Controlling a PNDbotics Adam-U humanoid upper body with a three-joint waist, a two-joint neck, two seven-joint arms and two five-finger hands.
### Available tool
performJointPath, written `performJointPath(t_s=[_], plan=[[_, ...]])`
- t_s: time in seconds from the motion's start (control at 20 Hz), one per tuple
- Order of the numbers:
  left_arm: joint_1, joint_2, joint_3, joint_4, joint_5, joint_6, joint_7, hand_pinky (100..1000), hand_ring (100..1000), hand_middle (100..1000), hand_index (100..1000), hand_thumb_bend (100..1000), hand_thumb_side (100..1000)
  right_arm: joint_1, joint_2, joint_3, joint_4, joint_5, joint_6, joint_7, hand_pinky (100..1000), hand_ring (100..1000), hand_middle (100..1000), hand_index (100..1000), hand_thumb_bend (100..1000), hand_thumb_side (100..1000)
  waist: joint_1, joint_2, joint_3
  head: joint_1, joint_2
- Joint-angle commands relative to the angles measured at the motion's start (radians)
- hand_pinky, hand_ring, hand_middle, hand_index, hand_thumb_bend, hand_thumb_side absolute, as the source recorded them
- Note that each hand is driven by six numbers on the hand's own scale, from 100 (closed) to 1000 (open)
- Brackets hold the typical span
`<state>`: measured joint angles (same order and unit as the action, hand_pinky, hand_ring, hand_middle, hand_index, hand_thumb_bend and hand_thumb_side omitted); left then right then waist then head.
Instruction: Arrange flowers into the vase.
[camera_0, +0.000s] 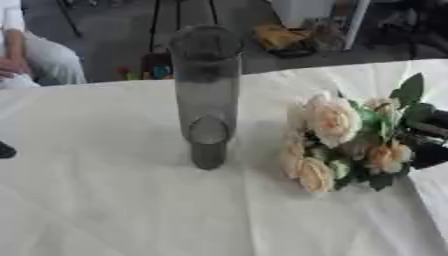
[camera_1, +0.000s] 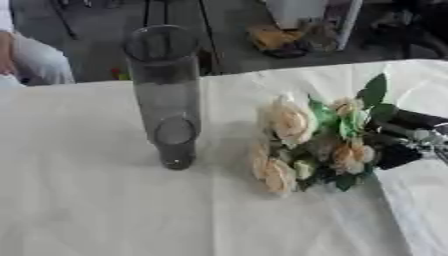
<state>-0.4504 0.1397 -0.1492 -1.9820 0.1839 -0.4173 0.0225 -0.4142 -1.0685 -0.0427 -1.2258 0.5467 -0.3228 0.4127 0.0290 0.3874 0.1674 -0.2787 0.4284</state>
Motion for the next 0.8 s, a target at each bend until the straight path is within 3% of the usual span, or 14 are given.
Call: performJointPath(t_s=[0.05,0.35,0.8], plan=[[-0.011,0.004,0.002,-0.018,0.0,0.001,-0.001,524,639,679,840,113,1000,0.0,-0.019,0.0,0.0,-0.009,0.002,0.007,593,523,236,304,100,533,-0.003,-0.017,-0.001,0.0,-0.015],[-0.011,0.004,0.002,-0.018,0.0,0.002,-0.001,523,633,672,832,106,1000,0.009,-0.017,-0.004,-0.005,-0.031,0.007,-0.016,522,476,162,268,100,648,-0.002,-0.015,-0.002,0.001,-0.015],[-0.01,0.004,0.001,-0.018,0.0,0.006,-0.004,522,625,658,826,100,1000,0.011,-0.014,-0.007,-0.016,-0.057,0.019,-0.063,496,461,112,260,100,612,-0.003,-0.015,-0.004,0.004,-0.017]])
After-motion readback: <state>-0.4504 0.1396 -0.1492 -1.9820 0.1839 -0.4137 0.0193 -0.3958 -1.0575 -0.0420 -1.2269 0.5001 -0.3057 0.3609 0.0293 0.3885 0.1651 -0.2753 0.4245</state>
